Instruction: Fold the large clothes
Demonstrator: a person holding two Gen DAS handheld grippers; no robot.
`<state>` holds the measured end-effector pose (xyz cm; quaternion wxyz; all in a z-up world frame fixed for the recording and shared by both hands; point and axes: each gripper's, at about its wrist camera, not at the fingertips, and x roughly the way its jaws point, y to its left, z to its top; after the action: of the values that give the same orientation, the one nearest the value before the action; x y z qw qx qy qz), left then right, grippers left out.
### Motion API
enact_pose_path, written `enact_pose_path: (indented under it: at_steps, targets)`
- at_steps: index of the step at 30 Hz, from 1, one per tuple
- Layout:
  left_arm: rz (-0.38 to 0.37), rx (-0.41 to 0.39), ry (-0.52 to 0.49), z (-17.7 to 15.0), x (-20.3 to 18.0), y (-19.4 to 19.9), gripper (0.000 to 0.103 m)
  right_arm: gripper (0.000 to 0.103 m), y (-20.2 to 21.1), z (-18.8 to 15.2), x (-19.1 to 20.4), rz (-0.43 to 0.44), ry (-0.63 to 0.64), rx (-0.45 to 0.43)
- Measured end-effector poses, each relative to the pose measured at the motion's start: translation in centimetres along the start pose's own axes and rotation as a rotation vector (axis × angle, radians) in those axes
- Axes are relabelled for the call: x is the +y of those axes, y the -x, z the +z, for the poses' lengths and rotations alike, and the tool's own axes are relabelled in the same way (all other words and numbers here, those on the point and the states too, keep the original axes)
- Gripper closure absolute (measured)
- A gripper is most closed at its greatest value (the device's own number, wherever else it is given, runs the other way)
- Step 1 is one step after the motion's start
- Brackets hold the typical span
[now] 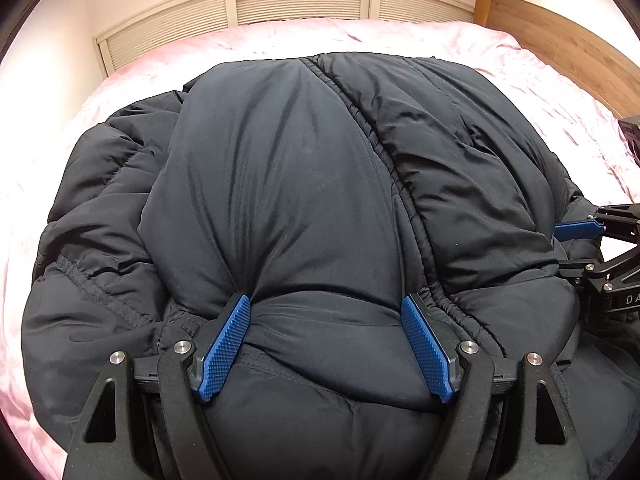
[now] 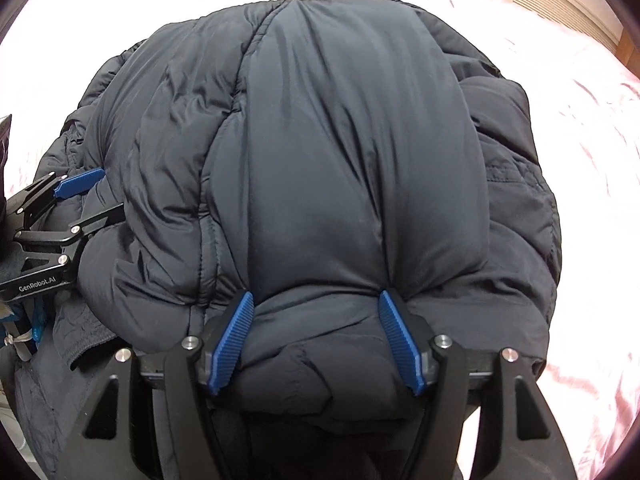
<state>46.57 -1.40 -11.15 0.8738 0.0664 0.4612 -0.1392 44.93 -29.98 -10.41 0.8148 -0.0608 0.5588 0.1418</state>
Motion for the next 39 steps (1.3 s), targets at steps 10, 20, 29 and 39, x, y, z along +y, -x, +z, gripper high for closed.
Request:
enact_pose_path:
  at_steps: [10, 20, 29, 39]
  targets:
    - [-0.046, 0.036, 0.079, 0.1, 3.9, 8.2, 0.014, 0.027, 9.1, -3.7, -1.1, 0.049, -0.134, -0.007]
    - [0.017, 0.087, 0.163, -5.9, 11.6, 16.9, 0.011, 0.019, 20.1, -14.3, -7.8, -0.069, -0.323, 0.008]
    - [0.049, 0.183, 0.301, -12.3, 16.9, 20.9, 0.011, 0.014, 23.6, -21.4, -10.1, -0.070, -0.454, 0.064]
    - [-0.025, 0.340, 0.509, -20.2, 19.9, 20.3, 0.008, 0.011, 18.3, -26.3, -11.3, 0.128, -0.598, 0.144]
